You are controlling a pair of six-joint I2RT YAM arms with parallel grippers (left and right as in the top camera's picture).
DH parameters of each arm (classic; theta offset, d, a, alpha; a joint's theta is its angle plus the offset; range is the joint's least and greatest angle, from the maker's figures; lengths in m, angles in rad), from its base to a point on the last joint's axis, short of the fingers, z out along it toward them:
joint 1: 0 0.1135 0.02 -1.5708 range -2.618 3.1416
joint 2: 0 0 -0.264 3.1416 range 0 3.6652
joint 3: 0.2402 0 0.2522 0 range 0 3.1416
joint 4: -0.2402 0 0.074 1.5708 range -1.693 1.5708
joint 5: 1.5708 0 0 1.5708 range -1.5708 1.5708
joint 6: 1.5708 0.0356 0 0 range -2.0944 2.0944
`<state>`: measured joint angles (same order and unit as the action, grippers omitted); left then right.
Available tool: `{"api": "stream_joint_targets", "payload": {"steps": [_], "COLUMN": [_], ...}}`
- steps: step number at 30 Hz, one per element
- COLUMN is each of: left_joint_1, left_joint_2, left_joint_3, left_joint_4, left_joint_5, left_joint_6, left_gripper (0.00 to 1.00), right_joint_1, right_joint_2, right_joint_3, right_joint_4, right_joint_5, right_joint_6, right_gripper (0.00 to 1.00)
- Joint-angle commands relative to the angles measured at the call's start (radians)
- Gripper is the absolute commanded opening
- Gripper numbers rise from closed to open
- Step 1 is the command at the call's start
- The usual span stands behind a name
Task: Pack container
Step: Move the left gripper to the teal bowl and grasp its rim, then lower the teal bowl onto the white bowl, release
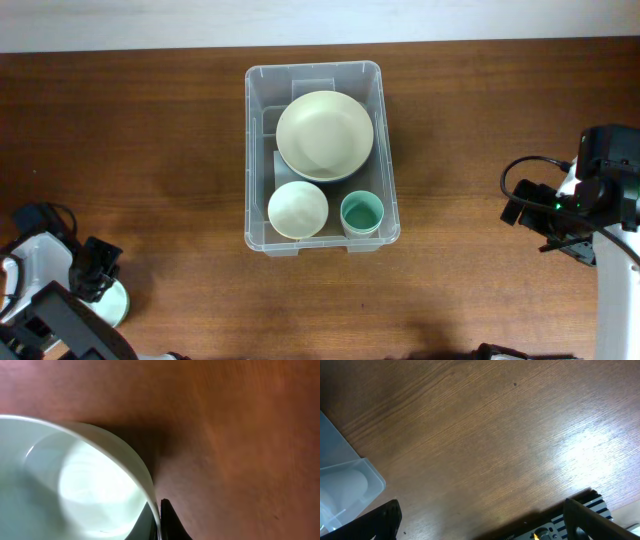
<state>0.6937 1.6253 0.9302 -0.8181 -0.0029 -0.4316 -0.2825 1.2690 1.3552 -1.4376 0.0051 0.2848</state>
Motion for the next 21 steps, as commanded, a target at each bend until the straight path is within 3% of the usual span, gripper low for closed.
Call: {"api": "stream_joint_targets", "payload": {"steps": [1,7,13,18,21], "left_joint_1": [-0.05,-0.243,-0.557,-0.927,-1.062], "left_joint_2": [-0.066,-0.265,-0.418,-0.398,-0.32], "left_joint_3": [0.043,0.138,0.262,0.393,0.45], "left_joint_4": [0.005,-0.041,-0.056,-0.045,-0.049], "left_joint_5": [0.169,0.176,0.145,-0.022,-0.052], "left_joint_6": [0.067,0.066,0.002,-0.035,-0.044], "left_gripper": [0.01,0.01,0.01,0.01,0.01], "right_joint_1": [0.001,0.001,0.001,0.001,0.001], "right_joint_2": [0.001,0.001,0.001,0.001,0.001], "right_joint_3": [-0.004,-0.004,-0.004,-0.004,-0.004], "right_joint_4": [0.003,0.003,0.008,0.011,0.011], "right_joint_5": [-0.002,-0.002,-0.002,-0.002,-0.002], "right_joint_6": [0.0,0.0,0.0,0.0,0.0], "right_gripper": [0.99,0.99,0.99,0.99,0.99]}}
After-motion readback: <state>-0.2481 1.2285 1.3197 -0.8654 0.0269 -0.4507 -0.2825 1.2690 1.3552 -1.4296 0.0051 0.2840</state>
